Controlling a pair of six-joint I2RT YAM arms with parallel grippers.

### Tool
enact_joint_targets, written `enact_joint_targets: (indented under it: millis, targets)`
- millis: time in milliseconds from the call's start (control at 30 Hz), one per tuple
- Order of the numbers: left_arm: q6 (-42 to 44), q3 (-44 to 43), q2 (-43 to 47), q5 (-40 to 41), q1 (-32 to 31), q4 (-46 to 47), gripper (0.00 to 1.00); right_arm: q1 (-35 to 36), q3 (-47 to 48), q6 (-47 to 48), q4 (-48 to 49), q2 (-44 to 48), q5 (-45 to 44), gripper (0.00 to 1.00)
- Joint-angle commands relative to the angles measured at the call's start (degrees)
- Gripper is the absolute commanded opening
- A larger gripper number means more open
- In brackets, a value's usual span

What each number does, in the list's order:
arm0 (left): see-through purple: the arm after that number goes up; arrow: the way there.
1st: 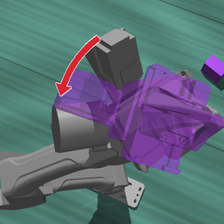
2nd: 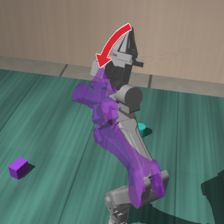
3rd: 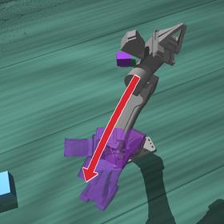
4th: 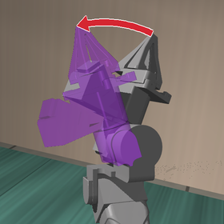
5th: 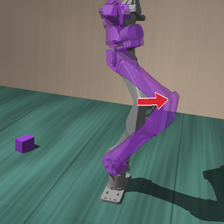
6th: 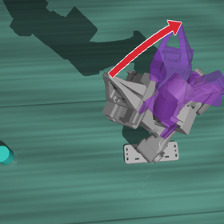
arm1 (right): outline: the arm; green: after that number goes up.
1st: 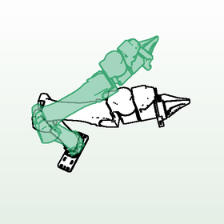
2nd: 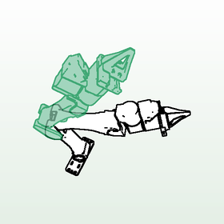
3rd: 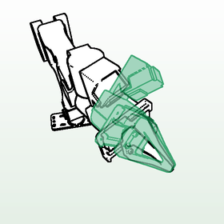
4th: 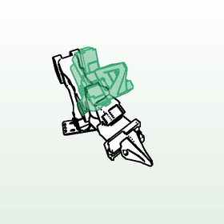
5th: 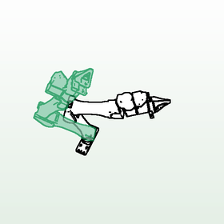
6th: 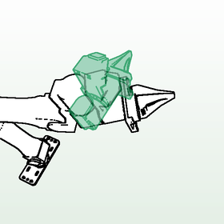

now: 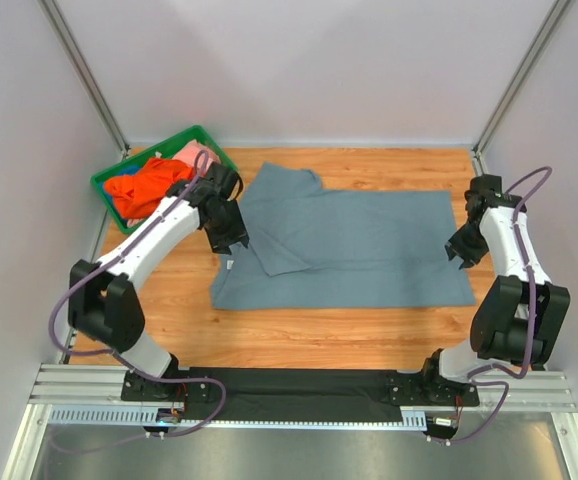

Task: Fold and stack the t-shirts
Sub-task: Fold the tshirt

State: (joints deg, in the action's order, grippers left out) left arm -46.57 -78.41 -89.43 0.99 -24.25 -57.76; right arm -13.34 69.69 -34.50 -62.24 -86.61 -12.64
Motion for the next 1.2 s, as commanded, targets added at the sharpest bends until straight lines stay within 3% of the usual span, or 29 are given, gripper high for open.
enact_joint_targets:
  millis: [0,300,633,1167]
  targets:
    - [-4.4,-0.85,-7.68,-8.45,-0.09,6.95,0.51,5.06,2.9,-1.62,-3.41,1.88,2.8,0.35]
    - [-10.81,-4.3,-17.35,-8.81,-2.03,10.03,0.51,14.91,2.56,-2.85,-2.27,4.25,3.77,0.34]
    - [-14.78,-6.14,-22.02,-5.74,-4.14,4.68,0.48,15.01,3.61,-1.09,-1.75,3.73,2.71,0.34]
    - [-18.12,-4.91,-24.39,-6.09,-6.25,4.93,0.41,14.93,3.26,0.05,-0.69,2.67,2.27,0.34]
